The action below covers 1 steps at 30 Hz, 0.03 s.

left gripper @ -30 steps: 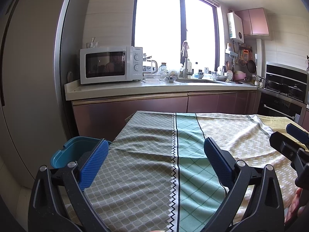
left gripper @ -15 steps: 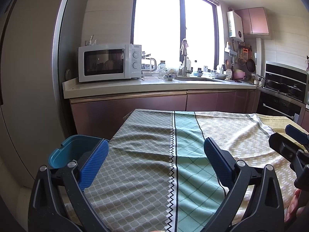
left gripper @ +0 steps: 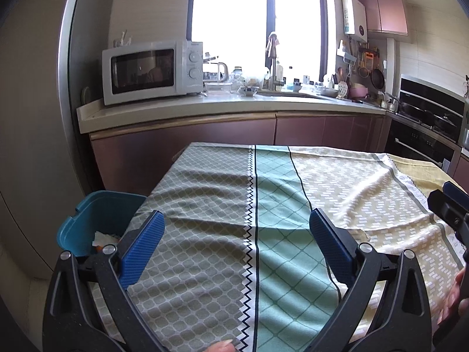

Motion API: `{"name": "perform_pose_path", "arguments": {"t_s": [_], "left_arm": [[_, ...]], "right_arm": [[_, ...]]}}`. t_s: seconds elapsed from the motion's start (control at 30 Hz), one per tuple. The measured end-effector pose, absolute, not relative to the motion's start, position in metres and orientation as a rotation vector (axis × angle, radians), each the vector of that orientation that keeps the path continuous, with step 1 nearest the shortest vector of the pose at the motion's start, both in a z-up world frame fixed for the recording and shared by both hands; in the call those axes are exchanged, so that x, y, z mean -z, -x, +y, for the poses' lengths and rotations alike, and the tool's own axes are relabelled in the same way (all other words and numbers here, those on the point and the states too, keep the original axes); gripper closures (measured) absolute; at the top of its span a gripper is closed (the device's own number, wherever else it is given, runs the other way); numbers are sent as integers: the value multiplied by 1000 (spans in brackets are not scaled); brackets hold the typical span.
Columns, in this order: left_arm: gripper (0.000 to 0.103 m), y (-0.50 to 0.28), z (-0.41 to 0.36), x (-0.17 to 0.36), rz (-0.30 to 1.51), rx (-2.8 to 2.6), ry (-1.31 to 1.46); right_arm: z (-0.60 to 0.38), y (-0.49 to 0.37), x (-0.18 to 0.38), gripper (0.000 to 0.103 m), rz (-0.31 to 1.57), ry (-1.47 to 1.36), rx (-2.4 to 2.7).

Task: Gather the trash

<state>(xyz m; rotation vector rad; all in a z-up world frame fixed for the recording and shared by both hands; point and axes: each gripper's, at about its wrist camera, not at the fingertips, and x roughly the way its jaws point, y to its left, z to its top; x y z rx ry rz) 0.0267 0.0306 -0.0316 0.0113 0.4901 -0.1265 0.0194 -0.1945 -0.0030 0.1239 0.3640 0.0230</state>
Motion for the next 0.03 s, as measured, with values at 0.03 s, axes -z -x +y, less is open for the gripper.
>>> {"name": "perform_pose_path", "arguments": {"t_s": [0.03], "left_arm": [[6, -36, 29, 33, 514, 118, -16]], "right_arm": [[-207, -24, 4, 7, 387, -134, -7]]}}
